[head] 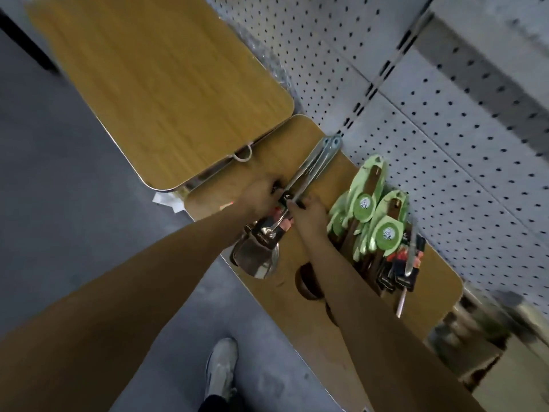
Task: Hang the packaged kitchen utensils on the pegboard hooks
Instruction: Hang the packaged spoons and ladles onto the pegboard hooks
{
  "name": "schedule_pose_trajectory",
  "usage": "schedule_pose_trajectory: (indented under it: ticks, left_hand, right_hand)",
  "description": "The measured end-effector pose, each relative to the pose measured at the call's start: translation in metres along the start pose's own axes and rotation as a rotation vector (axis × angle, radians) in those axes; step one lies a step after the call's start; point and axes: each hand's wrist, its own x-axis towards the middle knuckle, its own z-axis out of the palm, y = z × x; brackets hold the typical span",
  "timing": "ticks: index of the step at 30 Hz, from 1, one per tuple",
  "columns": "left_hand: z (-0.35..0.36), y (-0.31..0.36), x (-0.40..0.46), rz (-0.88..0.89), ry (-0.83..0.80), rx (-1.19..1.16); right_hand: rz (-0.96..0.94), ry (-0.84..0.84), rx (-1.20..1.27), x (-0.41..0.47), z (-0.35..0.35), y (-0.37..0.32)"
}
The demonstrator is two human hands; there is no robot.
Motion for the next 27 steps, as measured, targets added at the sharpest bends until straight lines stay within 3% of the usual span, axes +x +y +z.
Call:
schedule_pose_trajectory:
  ticks: [7, 13, 20, 27]
  left_hand:
    - [0.003, -0.002, -0.009, -0.060, -0.022, -0.255]
    - [-0.045, 0.027, -0.076, 0.010, 0.055, -0.357]
    - [-0.090, 0.132, -0.177, 0.166, 0.118, -0.363]
    - [-0.089, 0.240, -0.293, 0.300, 0.020, -0.330]
  right_hand:
    - [0.173, 0.102, 0.154, 0.005, 0.018, 0.018]
    - [0.079, 0.075, 0.233, -0.075, -0.015, -0.044]
    - [-0.089, 0.083, 0.289, -0.189, -0.101, -0.101]
    - [-0.257, 0.141, 0.249, -0.303, -0.199, -0.093]
